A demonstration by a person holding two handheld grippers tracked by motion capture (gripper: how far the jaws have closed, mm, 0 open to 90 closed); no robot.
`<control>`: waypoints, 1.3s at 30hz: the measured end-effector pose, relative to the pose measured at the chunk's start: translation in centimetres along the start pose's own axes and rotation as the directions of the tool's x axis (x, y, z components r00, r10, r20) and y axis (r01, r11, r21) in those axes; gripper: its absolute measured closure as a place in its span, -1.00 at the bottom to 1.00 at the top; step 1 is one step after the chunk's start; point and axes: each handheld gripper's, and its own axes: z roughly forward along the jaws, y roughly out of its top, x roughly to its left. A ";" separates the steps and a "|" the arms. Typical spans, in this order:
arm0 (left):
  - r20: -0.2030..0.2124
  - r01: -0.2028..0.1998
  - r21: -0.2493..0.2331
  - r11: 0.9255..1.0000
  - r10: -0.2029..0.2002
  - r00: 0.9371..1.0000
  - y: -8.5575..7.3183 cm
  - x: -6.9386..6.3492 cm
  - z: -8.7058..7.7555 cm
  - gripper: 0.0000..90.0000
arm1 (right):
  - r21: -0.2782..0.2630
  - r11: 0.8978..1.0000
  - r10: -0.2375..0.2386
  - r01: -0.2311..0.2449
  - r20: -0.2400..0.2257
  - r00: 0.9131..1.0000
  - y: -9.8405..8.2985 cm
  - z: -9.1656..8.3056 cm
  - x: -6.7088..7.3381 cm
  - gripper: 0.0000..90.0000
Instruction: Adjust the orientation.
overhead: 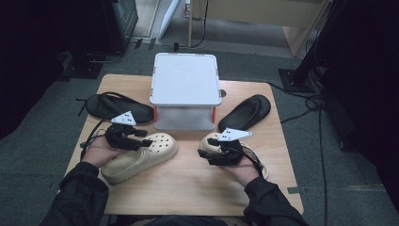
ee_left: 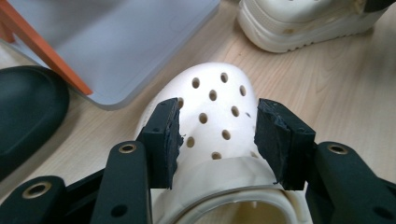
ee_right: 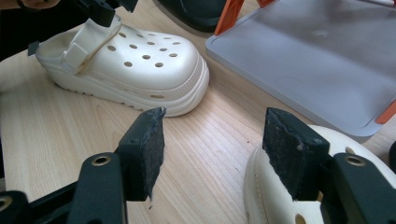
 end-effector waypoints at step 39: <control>-0.010 0.053 -0.036 0.998 -0.053 0.999 -5.1 2.0 -2.1 0.02 | 0.043 0.997 -0.061 0.066 -0.098 0.993 1.7 3.1 2.0 -0.06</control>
